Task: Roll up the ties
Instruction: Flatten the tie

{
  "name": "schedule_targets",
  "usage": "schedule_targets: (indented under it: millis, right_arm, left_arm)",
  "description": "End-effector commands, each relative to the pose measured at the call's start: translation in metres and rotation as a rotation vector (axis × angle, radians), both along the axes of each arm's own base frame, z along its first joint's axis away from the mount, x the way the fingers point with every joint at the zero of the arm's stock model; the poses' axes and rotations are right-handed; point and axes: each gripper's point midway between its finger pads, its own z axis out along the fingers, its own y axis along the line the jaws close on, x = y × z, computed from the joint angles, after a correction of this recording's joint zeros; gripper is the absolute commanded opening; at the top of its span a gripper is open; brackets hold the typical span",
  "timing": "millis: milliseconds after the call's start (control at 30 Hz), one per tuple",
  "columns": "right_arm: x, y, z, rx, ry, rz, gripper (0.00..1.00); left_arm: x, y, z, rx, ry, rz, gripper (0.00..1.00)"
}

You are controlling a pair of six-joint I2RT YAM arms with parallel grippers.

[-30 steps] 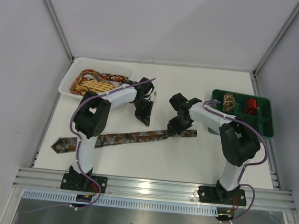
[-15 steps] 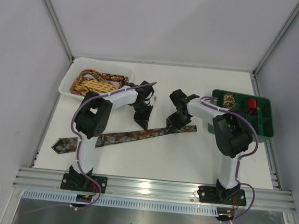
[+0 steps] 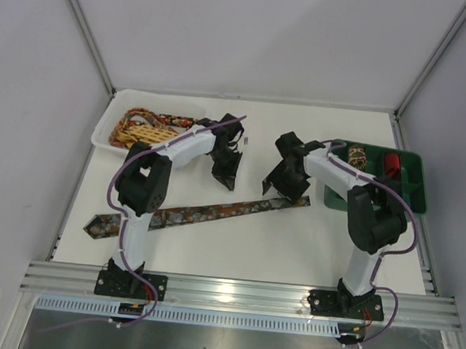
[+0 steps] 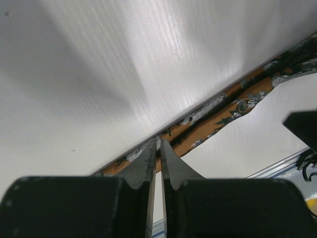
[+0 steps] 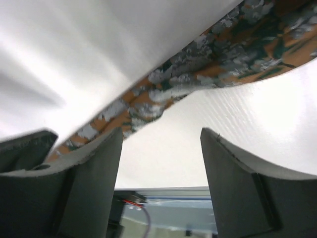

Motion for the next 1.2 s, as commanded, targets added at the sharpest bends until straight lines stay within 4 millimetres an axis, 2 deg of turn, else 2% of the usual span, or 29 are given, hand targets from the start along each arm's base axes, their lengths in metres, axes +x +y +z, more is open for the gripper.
schedule_targets:
  millis: [0, 33, 133, 167, 233, 267, 300, 333, 367, 500, 600, 767, 1000, 1167]
  right_arm:
    - [-0.011, -0.002, 0.053, 0.092, -0.094, 0.207, 0.70]
    - [-0.009, -0.008, 0.058, 0.082, -0.117, 0.219, 0.70]
    - [-0.005, -0.012, 0.064, 0.098, -0.216, 0.364, 0.60]
    - [0.000, -0.013, 0.063, 0.098, -0.242, 0.394, 0.50]
    - [0.003, -0.015, 0.053, 0.081, -0.261, 0.485, 0.42]
    - [0.005, -0.020, 0.047, 0.060, -0.253, 0.491, 0.25]
    - [0.007, -0.025, 0.040, 0.042, -0.252, 0.515, 0.18]
    - [0.010, -0.028, 0.032, 0.029, -0.248, 0.517, 0.06]
    - [0.012, -0.033, 0.027, 0.016, -0.249, 0.519, 0.00]
    - [0.018, -0.052, 0.002, -0.040, -0.250, 0.535, 0.00]
    - [0.026, -0.061, -0.007, -0.056, -0.261, 0.524, 0.00]
    - [0.037, -0.064, -0.018, -0.043, -0.271, 0.498, 0.00]
    - [0.026, -0.065, -0.052, -0.040, -0.188, 0.514, 0.00]
    - [0.015, -0.066, -0.055, -0.021, -0.163, 0.525, 0.00]
  left_arm:
    - [0.002, -0.019, 0.026, -0.089, -0.025, -0.003, 0.11]
    - [0.002, -0.023, 0.029, -0.110, -0.031, -0.003, 0.11]
    - [-0.010, -0.031, 0.027, -0.126, -0.011, -0.020, 0.06]
    - [-0.014, -0.033, 0.027, -0.132, -0.005, -0.021, 0.01]
    - [-0.025, -0.039, 0.025, -0.151, 0.015, -0.036, 0.01]
    - [-0.030, -0.040, 0.026, -0.155, 0.020, -0.035, 0.00]
    - [-0.034, -0.044, 0.026, -0.162, 0.025, -0.045, 0.00]
    - [-0.035, -0.046, 0.026, -0.166, 0.031, -0.043, 0.01]
    - [-0.038, -0.047, 0.026, -0.170, 0.038, -0.044, 0.00]
    - [-0.042, -0.049, 0.023, -0.157, 0.046, -0.046, 0.00]
    - [-0.045, -0.047, 0.013, -0.139, 0.067, -0.033, 0.00]
    - [-0.046, -0.037, -0.006, -0.074, 0.073, -0.020, 0.00]
    - [-0.046, -0.022, -0.031, -0.003, 0.078, -0.004, 0.01]
    - [-0.048, 0.007, -0.050, 0.088, 0.088, 0.000, 0.01]
